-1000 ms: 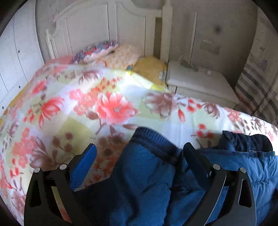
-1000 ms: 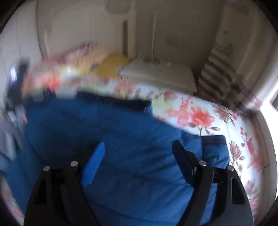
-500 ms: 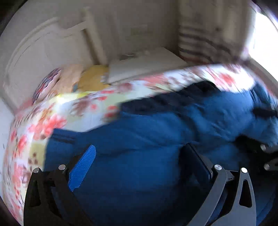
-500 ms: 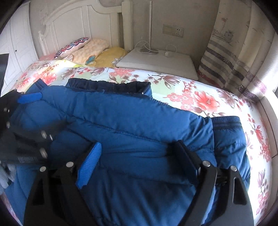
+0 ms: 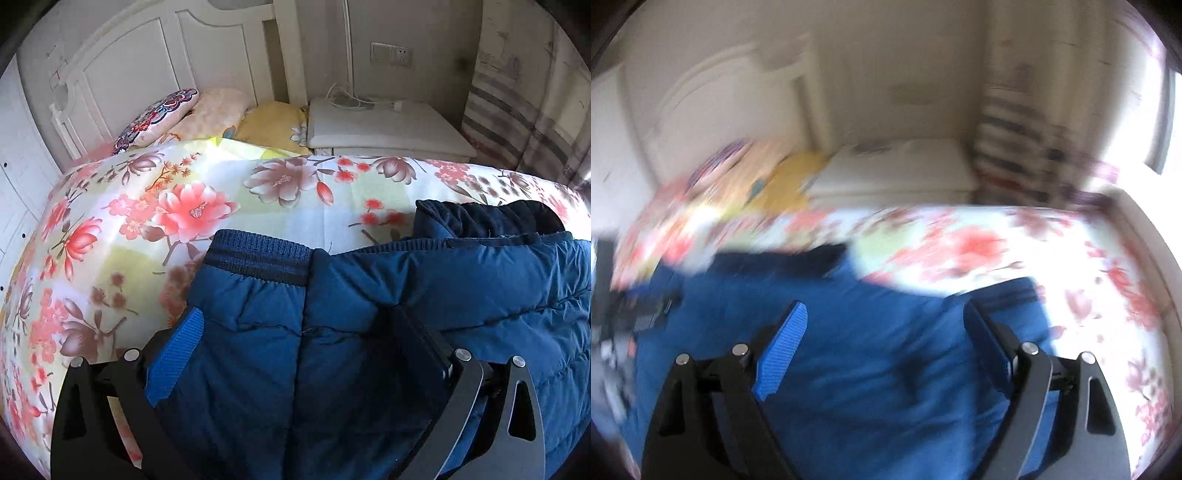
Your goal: Fold large clothes
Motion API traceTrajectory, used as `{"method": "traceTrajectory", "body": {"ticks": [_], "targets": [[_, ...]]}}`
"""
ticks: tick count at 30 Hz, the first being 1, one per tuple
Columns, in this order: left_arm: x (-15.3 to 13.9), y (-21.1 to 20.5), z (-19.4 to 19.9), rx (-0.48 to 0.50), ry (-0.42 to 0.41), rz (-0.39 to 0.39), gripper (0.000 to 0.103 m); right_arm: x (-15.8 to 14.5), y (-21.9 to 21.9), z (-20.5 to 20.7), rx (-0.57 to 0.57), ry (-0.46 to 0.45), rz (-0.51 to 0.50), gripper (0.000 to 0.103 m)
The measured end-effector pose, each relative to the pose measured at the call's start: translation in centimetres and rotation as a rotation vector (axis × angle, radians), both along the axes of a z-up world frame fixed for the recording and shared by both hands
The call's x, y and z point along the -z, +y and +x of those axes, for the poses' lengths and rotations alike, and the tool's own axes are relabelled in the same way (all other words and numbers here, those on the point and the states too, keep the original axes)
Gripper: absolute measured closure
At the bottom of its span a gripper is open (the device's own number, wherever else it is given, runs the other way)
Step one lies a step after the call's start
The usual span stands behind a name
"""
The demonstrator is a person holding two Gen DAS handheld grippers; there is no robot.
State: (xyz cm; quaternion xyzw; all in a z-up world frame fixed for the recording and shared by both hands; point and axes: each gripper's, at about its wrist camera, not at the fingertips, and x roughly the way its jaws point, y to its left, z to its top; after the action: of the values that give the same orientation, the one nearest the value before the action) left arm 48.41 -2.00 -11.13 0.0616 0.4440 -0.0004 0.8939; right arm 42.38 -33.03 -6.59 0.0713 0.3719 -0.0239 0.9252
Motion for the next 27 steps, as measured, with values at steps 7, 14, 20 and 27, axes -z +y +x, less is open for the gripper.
{"method": "traceTrajectory", "body": {"ticks": [7,14,20,27], "targets": [[-0.1,0.7,0.6,-0.002,0.007,-0.036,0.004,3.4,-5.2,2.0,0.045,0.112,0.195,0.019],[-0.1,0.9,0.5,-0.004,0.004,-0.045,0.004,-1.4,2.7,-4.1,-0.144,-0.021,-0.013,0.015],[-0.1,1.0,0.5,-0.007,0.000,-0.055,0.004,2.6,6.8,-4.3,-0.244,0.111,-0.125,0.007],[-0.2,1.0,0.4,-0.008,-0.004,-0.061,0.004,1.5,3.7,-5.8,-0.131,0.077,-0.116,0.007]]}}
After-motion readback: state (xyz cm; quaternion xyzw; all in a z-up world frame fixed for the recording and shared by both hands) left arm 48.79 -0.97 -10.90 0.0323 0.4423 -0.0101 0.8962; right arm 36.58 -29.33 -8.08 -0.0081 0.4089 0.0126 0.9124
